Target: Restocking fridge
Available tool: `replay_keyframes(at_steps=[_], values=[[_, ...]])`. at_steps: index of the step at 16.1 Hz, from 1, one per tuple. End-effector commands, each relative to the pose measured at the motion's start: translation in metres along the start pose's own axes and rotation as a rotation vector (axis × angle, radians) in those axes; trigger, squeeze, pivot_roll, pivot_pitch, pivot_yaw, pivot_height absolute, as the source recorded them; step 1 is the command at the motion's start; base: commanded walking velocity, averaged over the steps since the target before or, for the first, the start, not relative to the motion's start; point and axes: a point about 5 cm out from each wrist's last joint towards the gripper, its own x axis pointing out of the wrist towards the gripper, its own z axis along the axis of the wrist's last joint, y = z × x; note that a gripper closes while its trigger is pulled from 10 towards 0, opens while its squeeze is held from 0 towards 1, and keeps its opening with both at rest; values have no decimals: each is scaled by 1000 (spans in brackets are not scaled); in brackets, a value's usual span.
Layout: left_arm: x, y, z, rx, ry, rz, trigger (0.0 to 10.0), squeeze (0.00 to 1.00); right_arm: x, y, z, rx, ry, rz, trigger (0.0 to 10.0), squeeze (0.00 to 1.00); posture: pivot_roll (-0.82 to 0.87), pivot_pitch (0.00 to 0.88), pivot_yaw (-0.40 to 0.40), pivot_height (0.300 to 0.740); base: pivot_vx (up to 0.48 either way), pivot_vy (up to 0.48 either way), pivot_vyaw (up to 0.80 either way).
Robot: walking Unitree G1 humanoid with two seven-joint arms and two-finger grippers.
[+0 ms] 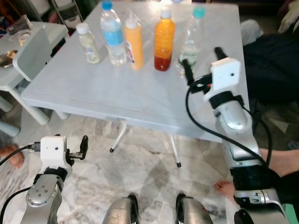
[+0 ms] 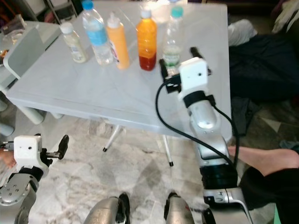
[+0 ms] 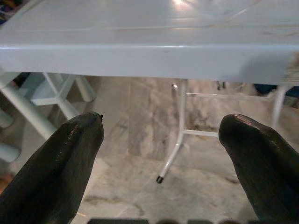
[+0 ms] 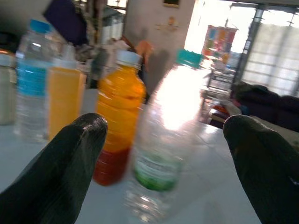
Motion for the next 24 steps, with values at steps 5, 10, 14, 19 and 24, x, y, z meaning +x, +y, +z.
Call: replay_keyframes(at_steps=[5,10,14,19,24], values=[[1,-3,42,-40,-143,-22,10000,0,-39,-8,2,-82,30,-113,10000,0,-7,175,71,740,150,0,0],[7,-10,41,-54,-136,-45,10000,0,-49,3,3,-94,51,-81,10000,0,-35,164,74,740,268,0,0],[12,-16,42,-66,-144,-56,10000,0,-49,4,3,-93,55,-51,10000,0,-38,167,67,740,310,0,0],[13,-18,40,-82,-142,-57,10000,0,-50,8,4,-89,51,-39,10000,0,-42,170,66,740,117,0,0],[13,-19,39,-88,-138,-54,10000,0,-47,13,8,-86,29,-11,10000,0,-46,175,64,740,0,0,0]])
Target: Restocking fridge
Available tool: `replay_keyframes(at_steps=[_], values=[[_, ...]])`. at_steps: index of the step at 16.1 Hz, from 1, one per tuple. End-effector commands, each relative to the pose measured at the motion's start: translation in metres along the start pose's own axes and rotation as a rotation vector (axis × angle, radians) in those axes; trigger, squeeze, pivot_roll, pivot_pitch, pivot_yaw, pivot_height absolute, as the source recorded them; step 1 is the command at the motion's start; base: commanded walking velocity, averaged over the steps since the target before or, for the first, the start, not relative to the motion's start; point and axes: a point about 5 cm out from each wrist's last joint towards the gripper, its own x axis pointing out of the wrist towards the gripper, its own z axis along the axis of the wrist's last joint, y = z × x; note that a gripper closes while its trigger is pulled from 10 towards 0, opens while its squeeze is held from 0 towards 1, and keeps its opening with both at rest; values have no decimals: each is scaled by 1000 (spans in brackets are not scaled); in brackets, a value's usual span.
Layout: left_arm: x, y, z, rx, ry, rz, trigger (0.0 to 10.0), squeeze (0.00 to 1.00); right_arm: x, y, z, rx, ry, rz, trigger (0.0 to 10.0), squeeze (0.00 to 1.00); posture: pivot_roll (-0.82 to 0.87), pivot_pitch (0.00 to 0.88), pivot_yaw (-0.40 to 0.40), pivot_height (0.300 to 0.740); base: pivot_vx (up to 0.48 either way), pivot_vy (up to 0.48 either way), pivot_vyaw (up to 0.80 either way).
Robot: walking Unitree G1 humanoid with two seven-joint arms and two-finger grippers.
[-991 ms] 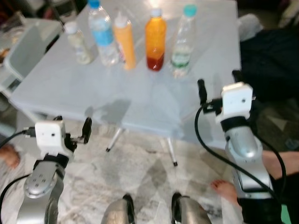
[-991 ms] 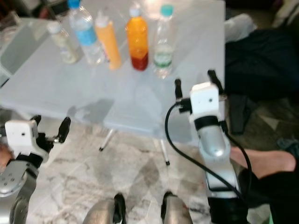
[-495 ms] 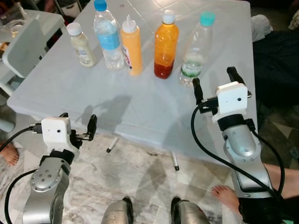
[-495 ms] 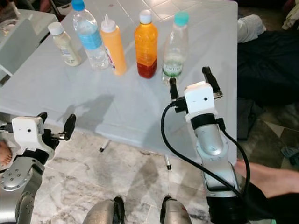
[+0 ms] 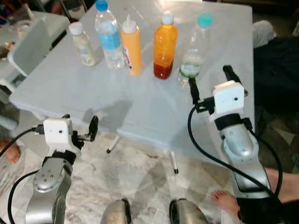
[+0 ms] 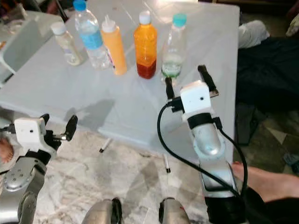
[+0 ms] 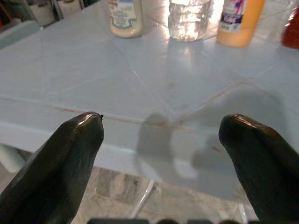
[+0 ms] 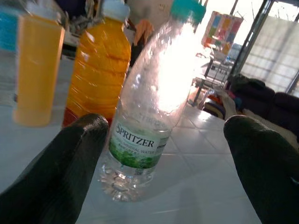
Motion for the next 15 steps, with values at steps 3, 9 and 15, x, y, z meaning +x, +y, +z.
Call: replay_keyframes(at_steps=[3,9,15], values=[[-3,1,-4,5,17,8,10000,0,9,-4,8,-4,-48,19,10000,0,-45,176,65,740,0,0,0],[-3,-2,0,-8,-5,-14,10000,0,13,-11,9,-21,-58,21,10000,0,-44,181,68,740,0,0,0],[-6,1,2,-18,-15,-6,10000,0,-20,-1,-9,118,89,-14,10000,0,-50,178,65,740,295,0,0]])
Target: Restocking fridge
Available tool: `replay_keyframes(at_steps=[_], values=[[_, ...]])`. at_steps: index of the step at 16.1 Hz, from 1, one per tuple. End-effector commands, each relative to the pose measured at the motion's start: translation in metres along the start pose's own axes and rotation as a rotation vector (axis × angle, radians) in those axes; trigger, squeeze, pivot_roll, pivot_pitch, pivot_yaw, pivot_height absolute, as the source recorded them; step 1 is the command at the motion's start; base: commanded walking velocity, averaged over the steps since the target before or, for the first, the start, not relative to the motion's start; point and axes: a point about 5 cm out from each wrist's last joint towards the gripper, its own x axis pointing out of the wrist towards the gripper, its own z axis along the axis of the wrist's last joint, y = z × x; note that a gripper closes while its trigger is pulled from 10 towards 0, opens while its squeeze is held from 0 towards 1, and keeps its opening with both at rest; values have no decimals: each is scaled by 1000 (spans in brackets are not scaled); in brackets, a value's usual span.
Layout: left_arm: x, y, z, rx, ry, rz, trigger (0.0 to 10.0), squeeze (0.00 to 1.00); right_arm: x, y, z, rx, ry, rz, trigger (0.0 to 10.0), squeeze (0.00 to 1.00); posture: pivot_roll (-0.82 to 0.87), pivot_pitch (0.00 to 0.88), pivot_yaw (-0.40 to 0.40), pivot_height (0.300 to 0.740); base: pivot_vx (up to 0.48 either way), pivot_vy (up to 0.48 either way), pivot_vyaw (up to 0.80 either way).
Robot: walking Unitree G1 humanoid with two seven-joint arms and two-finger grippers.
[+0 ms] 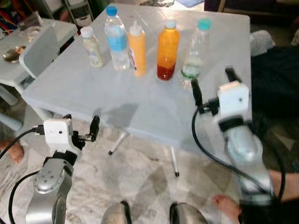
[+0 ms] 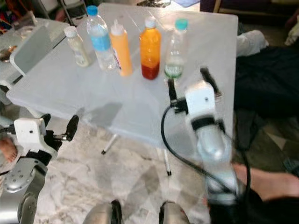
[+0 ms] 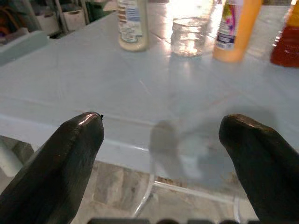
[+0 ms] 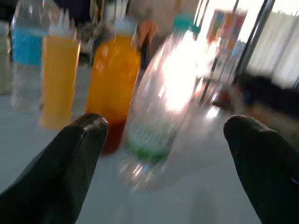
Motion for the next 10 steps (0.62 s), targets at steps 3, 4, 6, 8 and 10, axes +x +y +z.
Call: replay_keyframes(at_steps=[3,4,6,8,10], values=[[-7,3,-2,-7,10,13,10000,0,-27,4,-13,43,90,0,10000,0,-50,178,63,740,291,0,0],[-7,2,-3,-9,11,10,10000,0,-30,4,-15,43,100,3,10000,0,-60,175,65,740,292,0,0],[-4,-1,-3,-15,8,0,10000,0,-28,4,-15,30,96,13,10000,0,-64,173,65,740,300,0,0],[-2,-1,-2,-17,4,-3,10000,0,-27,3,-14,29,101,14,10000,0,-67,168,65,740,279,0,0],[-3,-1,-2,-14,5,-3,10000,0,-29,5,-15,29,109,26,10000,0,-66,167,62,740,246,0,0]])
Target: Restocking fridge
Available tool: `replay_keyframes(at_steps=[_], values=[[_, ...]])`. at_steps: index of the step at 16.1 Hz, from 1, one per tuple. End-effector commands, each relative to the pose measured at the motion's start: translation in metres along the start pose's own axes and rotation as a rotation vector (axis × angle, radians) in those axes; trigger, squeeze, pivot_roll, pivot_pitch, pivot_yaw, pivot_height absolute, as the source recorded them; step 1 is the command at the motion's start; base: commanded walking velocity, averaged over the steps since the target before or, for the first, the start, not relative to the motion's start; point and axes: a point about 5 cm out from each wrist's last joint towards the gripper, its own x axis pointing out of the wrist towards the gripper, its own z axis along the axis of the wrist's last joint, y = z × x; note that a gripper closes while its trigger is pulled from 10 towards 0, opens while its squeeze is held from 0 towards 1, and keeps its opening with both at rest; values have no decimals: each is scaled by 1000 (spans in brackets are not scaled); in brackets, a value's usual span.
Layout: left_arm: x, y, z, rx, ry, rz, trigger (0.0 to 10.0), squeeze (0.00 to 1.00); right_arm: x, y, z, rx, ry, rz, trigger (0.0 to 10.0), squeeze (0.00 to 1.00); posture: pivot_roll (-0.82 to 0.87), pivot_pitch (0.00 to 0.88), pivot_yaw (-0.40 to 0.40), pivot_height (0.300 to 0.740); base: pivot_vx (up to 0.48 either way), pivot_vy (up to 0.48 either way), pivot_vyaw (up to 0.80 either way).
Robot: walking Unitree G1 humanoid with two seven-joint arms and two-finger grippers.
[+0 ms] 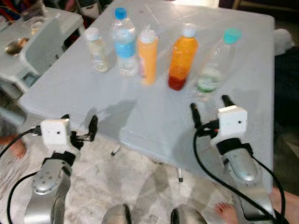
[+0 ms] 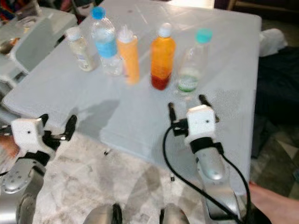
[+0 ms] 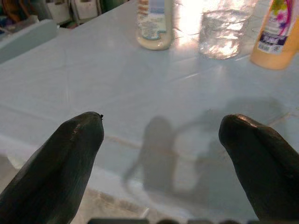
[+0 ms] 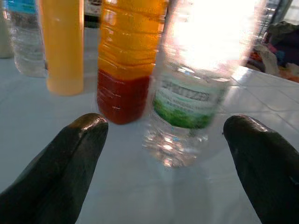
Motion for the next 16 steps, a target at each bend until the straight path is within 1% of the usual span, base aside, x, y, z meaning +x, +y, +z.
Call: replay_keyframes(at_steps=[1,5,7,9,10,11,12,14,16], values=[[-2,-2,-2,-4,5,-12,10000,0,-5,-2,1,-12,7,2,10000,0,-66,167,62,740,240,0,0],[-3,-4,-2,-15,1,-12,10000,0,-7,4,-1,-15,9,27,10000,0,-61,181,58,740,0,0,0],[-3,-4,-2,-13,0,-11,10000,0,-6,5,0,-28,-1,36,10000,0,-62,176,60,740,0,0,0],[-2,-4,-2,-14,2,-15,10000,0,2,4,10,-49,-53,54,10000,0,-63,180,64,740,0,0,0],[-2,-5,-2,-13,2,-16,10000,0,3,4,12,-52,-61,55,10000,0,-63,180,64,740,0,0,0],[-1,-5,-3,-13,2,-17,10000,0,12,2,20,-36,-85,43,10000,0,-64,183,65,740,0,0,0],[-1,-6,-3,-13,3,-19,10000,0,19,0,27,-42,-113,45,10000,0,-64,184,66,740,0,0,0],[-1,-7,-3,-14,3,-22,10000,0,33,-6,42,-77,-177,39,10000,0,-63,185,68,740,0,0,0],[-1,-8,-3,-13,3,-25,10000,0,50,-19,57,-130,-238,1,10000,0,-57,186,69,740,0,0,0]])
